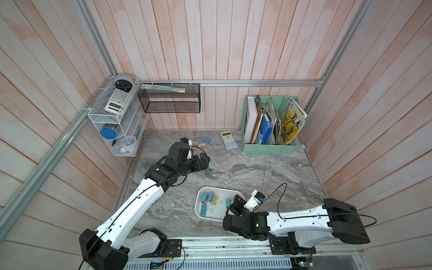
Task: Put the binder clips in the storage box
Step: Place the binder clip in the storage box.
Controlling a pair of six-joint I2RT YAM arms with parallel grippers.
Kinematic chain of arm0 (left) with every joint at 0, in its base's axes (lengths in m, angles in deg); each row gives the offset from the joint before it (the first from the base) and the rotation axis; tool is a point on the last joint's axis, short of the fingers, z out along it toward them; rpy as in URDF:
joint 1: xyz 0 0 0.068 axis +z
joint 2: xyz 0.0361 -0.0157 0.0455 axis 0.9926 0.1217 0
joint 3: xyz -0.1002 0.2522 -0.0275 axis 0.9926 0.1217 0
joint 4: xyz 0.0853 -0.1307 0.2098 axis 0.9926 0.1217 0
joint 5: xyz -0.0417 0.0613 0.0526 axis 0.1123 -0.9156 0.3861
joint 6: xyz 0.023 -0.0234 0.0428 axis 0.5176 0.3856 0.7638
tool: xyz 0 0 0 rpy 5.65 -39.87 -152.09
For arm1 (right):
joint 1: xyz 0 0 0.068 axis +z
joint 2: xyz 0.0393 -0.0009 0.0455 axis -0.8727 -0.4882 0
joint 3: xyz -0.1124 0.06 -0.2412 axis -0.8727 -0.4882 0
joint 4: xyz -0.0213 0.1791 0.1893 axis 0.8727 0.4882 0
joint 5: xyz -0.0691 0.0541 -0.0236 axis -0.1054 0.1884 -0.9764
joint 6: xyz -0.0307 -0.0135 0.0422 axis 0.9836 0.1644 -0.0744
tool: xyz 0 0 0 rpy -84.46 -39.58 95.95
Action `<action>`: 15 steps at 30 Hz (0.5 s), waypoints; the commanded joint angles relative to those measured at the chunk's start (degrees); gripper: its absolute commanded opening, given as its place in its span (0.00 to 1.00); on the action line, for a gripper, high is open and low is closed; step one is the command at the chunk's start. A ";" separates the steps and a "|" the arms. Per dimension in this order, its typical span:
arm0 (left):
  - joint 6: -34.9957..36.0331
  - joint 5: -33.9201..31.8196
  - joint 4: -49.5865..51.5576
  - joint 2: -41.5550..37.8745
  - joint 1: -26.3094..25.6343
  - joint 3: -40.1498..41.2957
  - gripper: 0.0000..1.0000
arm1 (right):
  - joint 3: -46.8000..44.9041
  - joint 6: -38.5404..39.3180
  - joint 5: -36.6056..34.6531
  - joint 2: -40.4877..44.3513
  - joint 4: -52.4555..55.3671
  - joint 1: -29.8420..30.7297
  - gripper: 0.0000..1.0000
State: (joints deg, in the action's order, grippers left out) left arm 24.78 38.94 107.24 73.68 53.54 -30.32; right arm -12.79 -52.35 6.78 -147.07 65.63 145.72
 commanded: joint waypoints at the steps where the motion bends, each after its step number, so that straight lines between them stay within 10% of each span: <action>1: 2.59 -2.72 -0.63 -0.33 -0.01 0.15 1.00 | -2.89 -10.80 -4.31 -3.86 -5.84 0.28 0.00; 15: 2.62 -3.97 1.05 1.19 -0.06 0.45 1.00 | 1.64 -13.23 -1.96 -14.67 -10.21 -1.06 0.10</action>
State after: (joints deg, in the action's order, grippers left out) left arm 26.22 35.58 107.99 75.03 53.54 -30.30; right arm -12.18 -57.71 4.64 -161.30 55.86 145.33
